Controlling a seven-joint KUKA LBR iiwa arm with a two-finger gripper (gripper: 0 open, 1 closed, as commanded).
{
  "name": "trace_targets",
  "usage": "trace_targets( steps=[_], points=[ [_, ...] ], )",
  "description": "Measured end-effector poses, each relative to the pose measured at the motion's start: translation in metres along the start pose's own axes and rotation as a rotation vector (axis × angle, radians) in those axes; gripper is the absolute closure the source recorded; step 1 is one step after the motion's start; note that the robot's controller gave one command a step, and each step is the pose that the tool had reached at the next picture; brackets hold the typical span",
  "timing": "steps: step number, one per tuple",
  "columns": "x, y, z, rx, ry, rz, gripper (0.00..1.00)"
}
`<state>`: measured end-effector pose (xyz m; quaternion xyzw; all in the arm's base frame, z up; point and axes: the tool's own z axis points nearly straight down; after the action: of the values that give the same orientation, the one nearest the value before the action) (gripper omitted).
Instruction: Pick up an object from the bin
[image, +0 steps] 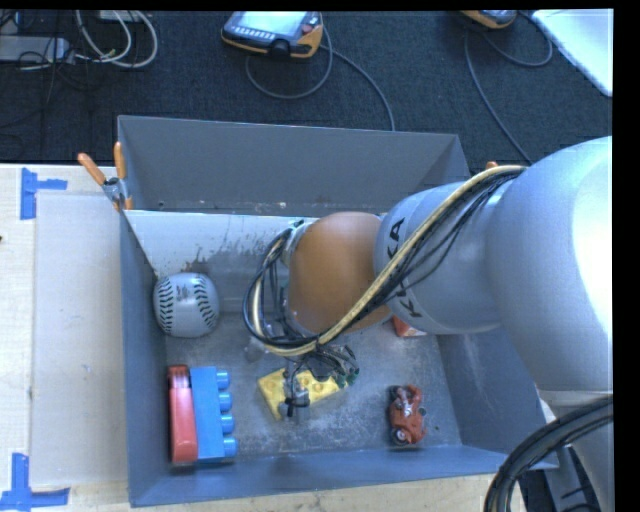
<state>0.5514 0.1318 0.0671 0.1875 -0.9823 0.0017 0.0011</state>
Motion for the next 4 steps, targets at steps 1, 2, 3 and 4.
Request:
trace_targets(
  steps=[1, 2, 3, 4],
  points=[
    [0.0182, -0.0462, -0.0058, -0.005, -0.015, -0.011, 1.0],
    [0.0182, -0.0463, -0.0058, -0.006, -0.015, -0.008, 1.0],
    [0.0182, -0.0464, -0.0058, -0.006, -0.015, -0.007, 1.0],
    [0.0182, -0.0464, -0.0058, -0.006, -0.015, -0.006, 1.0]
  ],
)
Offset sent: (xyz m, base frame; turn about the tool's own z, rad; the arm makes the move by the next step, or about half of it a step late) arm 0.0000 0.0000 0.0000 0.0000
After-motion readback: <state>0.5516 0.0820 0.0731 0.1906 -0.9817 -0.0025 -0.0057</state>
